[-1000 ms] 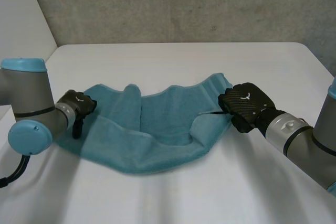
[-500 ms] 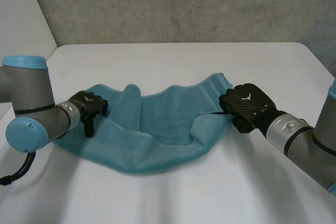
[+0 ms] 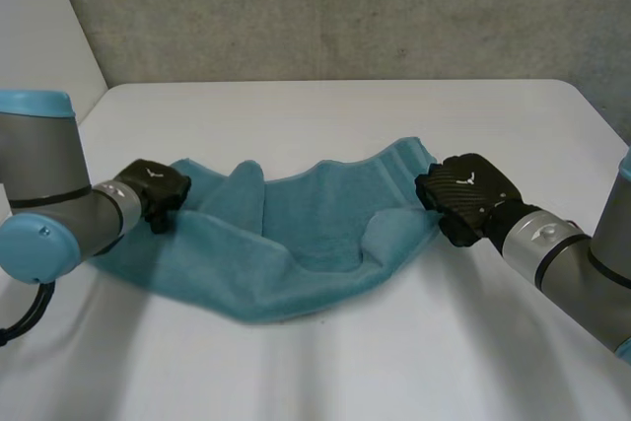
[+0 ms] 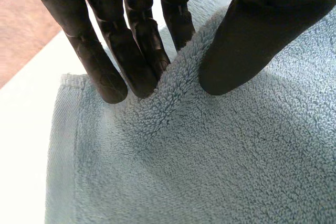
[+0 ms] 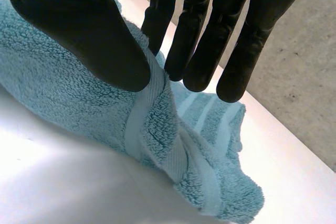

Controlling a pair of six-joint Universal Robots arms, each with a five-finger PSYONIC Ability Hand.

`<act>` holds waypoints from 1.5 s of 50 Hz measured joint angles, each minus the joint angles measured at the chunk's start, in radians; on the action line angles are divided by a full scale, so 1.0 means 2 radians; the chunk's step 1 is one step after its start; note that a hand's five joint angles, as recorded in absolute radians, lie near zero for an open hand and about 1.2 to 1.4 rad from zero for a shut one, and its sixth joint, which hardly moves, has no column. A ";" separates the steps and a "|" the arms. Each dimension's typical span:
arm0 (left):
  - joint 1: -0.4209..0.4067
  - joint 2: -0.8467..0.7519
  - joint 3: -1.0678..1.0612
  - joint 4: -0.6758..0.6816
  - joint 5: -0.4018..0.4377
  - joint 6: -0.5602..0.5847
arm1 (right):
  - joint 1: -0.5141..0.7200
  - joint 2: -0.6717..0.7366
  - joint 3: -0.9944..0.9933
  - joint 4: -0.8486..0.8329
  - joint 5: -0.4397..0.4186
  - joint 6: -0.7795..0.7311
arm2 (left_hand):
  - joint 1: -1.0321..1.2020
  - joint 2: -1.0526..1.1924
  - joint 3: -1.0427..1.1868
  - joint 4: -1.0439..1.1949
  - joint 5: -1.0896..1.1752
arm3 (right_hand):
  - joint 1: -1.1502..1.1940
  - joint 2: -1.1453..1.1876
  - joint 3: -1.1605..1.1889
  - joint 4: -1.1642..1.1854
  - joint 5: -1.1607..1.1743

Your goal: Fold the laundry

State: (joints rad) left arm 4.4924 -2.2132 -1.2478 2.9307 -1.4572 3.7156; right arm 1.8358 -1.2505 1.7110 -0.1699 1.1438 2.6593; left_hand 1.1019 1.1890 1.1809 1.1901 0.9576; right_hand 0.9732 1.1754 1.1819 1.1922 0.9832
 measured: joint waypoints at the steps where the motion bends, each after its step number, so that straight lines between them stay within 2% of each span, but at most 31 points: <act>1: 0.000 0.006 -0.004 0.002 -0.003 -0.001 | -0.002 0.000 -0.002 0.001 0.001 0.000 | 0.000 0.000 0.000 0.000 0.000 | 0.000 0.000 0.000 0.000 0.000; 3: 0.000 0.006 -0.004 0.002 -0.003 -0.001 | -0.002 0.000 -0.002 0.001 0.001 0.000 | 0.000 0.000 0.000 0.000 0.000 | 0.000 0.000 0.000 0.000 0.000; 4: 0.001 0.033 -0.021 0.009 -0.016 -0.003 | -0.012 -0.003 -0.008 0.004 0.002 0.002 | 0.000 0.001 0.001 0.000 0.000 | 0.000 0.000 0.000 0.000 0.000; 10: 0.002 0.084 -0.058 0.011 -0.029 -0.003 | -0.026 -0.014 -0.027 0.039 0.001 0.002 | 0.000 0.001 0.002 0.000 0.000 | 0.000 0.000 0.000 0.000 0.000; 16: 0.003 0.131 -0.107 0.006 -0.029 0.002 | -0.039 -0.026 -0.064 0.141 -0.006 -0.012 | 0.000 0.001 0.002 0.000 0.000 | 0.000 0.000 0.000 0.000 0.000; 17: 0.003 0.140 -0.125 0.003 -0.029 0.004 | -0.044 -0.025 -0.078 0.189 -0.009 -0.032 | 0.000 0.002 0.002 0.000 0.000 | 0.000 0.000 0.000 0.000 0.000; 21: 0.003 0.144 -0.152 0.003 -0.029 0.012 | -0.049 -0.011 -0.098 0.258 -0.010 -0.083 | 0.000 0.002 0.003 0.000 0.000 | 0.000 0.000 0.000 0.000 0.000; 27: 0.006 0.105 -0.135 0.019 -0.035 0.047 | -0.049 0.048 -0.149 0.288 0.004 -0.145 | 0.000 0.003 0.004 0.000 0.000 | 0.000 0.000 0.000 0.000 0.000; 31: 0.007 0.067 -0.074 0.046 -0.049 0.071 | -0.044 0.100 -0.225 0.274 0.021 -0.145 | 0.000 0.003 0.004 0.001 0.000 | 0.000 0.000 0.000 0.000 0.000; 37: 0.000 0.047 0.034 0.111 -0.069 0.080 | -0.026 0.135 -0.342 0.217 0.042 -0.105 | 0.000 0.003 0.005 0.002 0.000 | 0.000 0.003 0.001 0.000 0.000; 41: -0.012 0.066 0.110 0.230 -0.080 0.080 | -0.009 0.132 -0.435 0.112 0.074 -0.047 | 0.000 0.003 0.005 0.002 0.000 | 0.000 0.003 0.002 0.000 0.000; 42: -0.012 0.066 0.110 0.230 -0.080 0.080 | -0.009 0.132 -0.435 0.112 0.074 -0.047 | 0.000 0.003 0.005 0.002 0.000 | 0.000 0.003 0.002 0.000 0.000; 43: -0.017 0.080 0.127 0.284 -0.085 0.079 | -0.004 0.114 -0.454 0.047 0.090 -0.019 | 0.000 0.003 0.005 0.003 0.000 | 0.000 0.003 0.002 0.000 0.000; 44: -0.019 0.085 0.131 0.303 -0.086 0.078 | -0.004 0.106 -0.455 0.026 0.094 -0.010 | 0.000 0.003 0.005 0.003 0.000 | 0.000 0.003 0.002 0.000 0.000; 47: -0.026 0.109 0.135 0.371 -0.097 0.074 | -0.004 0.058 -0.427 -0.068 0.109 0.023 | 0.000 0.004 0.005 0.003 0.000 | 0.000 0.003 0.002 0.000 0.001; 48: -0.026 0.109 0.135 0.371 -0.097 0.074 | -0.004 0.058 -0.427 -0.068 0.109 0.023 | 0.000 0.004 0.005 0.003 0.000 | 0.000 0.003 0.002 0.000 0.001; 50: -0.029 0.120 0.118 0.393 -0.106 0.061 | -0.005 0.023 -0.374 -0.120 0.111 0.037 | 0.000 0.004 0.005 0.003 0.000 | 0.000 0.003 0.002 0.000 0.003; 51: -0.029 0.120 0.118 0.393 -0.106 0.061 | -0.005 0.023 -0.374 -0.120 0.111 0.037 | 0.000 0.004 0.005 0.003 0.000 | 0.000 0.003 0.002 0.000 0.003; 55: -0.028 0.128 0.065 0.388 -0.114 0.028 | -0.008 -0.010 -0.273 -0.150 0.104 0.043 | 0.000 0.004 0.005 0.003 0.000 | 0.000 0.003 0.002 0.000 0.003; 64: -0.031 0.130 -0.104 0.330 -0.114 -0.044 | -0.009 -0.006 -0.099 -0.099 0.061 0.030 | 0.000 0.004 0.005 0.003 0.000 | 0.000 0.003 0.003 0.000 0.003; 69: -0.039 0.128 -0.167 0.314 -0.113 -0.059 | -0.008 0.016 -0.048 -0.066 0.049 0.012 | 0.000 0.004 0.006 0.003 0.000 | 0.000 0.003 0.003 0.000 0.003; 75: -0.062 0.134 -0.232 0.292 -0.114 -0.062 | -0.012 0.035 -0.005 0.014 0.048 -0.050 | 0.000 0.004 0.006 0.003 0.000 | 0.000 0.003 0.003 0.000 0.003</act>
State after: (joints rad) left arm 4.3679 -1.9457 -1.7122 3.5140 -1.6850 3.5917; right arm 1.8123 -1.1797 1.7017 -0.1420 1.2397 2.5591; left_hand 1.1019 1.1976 1.1922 1.1955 0.9574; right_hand 0.9733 1.1815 1.1874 1.1926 0.9894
